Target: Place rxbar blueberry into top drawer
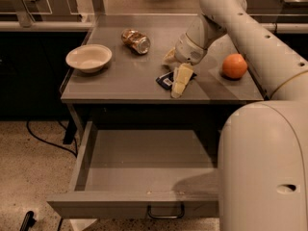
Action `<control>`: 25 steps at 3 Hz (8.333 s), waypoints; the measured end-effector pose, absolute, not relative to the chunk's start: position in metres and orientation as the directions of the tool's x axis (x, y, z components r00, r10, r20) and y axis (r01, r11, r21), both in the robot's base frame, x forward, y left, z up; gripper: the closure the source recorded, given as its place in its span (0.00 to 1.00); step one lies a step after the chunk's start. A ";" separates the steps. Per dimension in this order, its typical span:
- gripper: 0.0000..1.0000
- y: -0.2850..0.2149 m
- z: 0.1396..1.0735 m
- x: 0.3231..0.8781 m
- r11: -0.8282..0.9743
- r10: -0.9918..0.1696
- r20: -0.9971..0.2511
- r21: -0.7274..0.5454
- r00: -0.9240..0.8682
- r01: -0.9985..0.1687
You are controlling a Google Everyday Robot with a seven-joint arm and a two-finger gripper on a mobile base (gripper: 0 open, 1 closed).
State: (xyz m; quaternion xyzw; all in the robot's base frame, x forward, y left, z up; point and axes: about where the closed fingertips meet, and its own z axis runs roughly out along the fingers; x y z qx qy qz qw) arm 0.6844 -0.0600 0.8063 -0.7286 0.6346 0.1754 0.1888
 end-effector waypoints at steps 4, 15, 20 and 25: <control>1.00 -0.058 0.824 0.688 -0.118 -0.857 -0.498 -0.059 0.131 -0.991; 1.00 -0.079 0.764 0.492 0.209 -0.578 -0.816 -0.124 -0.020 -0.970; 0.81 -0.103 0.676 0.527 0.341 -0.604 -0.758 0.034 -0.246 -0.939; 0.00 -0.103 0.676 0.527 0.341 -0.604 -0.758 0.034 -0.246 -0.940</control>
Offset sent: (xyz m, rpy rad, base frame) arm -0.0027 0.0029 0.0165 0.0026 -0.0329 0.0104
